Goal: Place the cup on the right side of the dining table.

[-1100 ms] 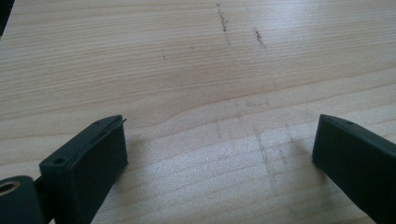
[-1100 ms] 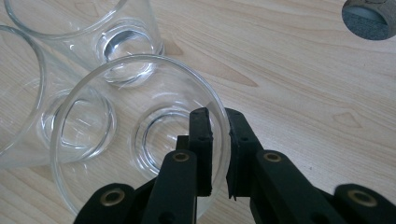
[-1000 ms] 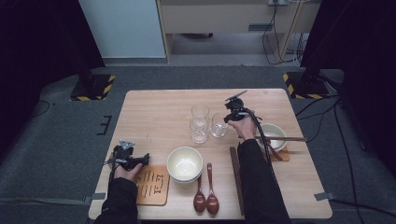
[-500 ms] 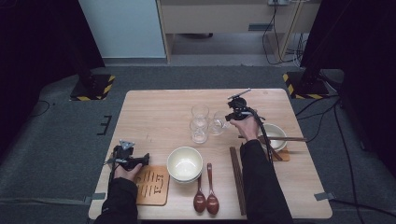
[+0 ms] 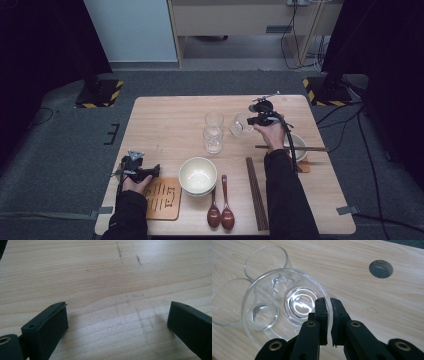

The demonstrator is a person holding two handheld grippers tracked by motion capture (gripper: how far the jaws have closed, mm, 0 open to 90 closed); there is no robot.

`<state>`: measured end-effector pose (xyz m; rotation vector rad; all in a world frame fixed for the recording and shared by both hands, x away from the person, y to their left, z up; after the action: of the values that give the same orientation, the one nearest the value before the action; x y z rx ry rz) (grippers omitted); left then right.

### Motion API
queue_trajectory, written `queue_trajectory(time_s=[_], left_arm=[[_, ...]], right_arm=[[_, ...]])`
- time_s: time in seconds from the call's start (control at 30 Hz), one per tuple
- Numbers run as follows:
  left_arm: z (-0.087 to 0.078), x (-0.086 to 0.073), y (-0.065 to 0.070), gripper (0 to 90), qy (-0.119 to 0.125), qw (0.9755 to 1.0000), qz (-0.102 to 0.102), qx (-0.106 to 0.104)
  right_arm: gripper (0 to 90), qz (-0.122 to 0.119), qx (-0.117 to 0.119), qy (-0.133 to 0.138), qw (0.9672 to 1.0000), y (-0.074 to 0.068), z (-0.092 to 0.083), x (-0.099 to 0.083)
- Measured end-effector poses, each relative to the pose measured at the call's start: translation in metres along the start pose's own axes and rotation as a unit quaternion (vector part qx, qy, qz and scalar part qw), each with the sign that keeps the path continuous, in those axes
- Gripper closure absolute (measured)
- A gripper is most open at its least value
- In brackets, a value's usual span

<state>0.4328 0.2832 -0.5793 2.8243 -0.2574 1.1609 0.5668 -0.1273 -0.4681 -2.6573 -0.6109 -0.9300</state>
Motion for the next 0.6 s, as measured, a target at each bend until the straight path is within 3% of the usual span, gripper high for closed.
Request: queue_trajectory(time_s=[0.6], left_arm=[[0.000, 0.000, 0.000, 2.1, 0.000, 1.0000, 0.000, 0.000]], right_arm=[[85.8, 0.015, -0.037, -0.009, 0.9992, 0.030, -0.013, -0.015]])
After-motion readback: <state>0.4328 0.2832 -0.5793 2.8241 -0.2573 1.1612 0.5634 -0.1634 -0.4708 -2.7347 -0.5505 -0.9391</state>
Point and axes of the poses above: each handheld gripper's, and its own axes: z roughly forward along the jaws, x roughly out of its top, y roughly to its right, the point moved 6 cm from there along z, roughly forward along the jaws, and after that the axes turned 1 degree about -z, right-handed, at the moved point
